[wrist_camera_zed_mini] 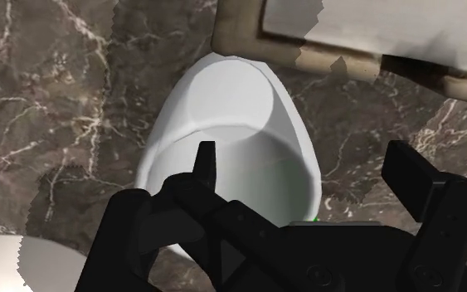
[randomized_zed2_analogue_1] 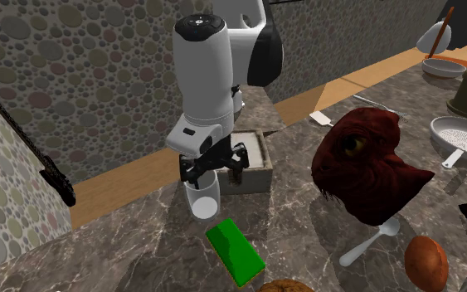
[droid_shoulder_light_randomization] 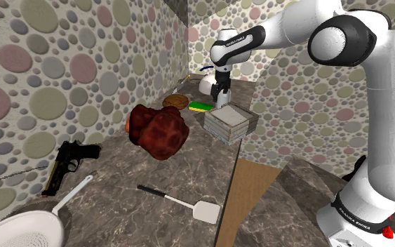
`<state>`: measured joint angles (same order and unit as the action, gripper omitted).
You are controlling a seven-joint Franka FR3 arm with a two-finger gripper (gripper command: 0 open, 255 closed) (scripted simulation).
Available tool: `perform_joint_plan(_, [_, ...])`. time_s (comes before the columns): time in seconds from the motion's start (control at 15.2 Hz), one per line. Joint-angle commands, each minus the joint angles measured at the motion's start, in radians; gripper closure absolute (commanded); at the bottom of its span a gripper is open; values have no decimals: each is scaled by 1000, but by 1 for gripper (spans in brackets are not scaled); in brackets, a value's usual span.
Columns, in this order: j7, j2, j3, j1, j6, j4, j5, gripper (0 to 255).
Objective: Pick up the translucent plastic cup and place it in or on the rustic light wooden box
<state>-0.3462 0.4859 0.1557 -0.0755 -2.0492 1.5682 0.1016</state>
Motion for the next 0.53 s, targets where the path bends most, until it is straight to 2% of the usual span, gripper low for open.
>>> perform_joint_plan(0.0, [0, 0, 0, 0, -2, 2, 0, 0])
perform_joint_plan(0.2, [0, 0, 0, 0, -2, 2, 0, 0])
perform_joint_plan(0.26, [0, 0, 0, 0, -2, 2, 0, 255])
perform_joint_plan(0.46, [0, 0, 0, 0, -2, 3, 0, 255])
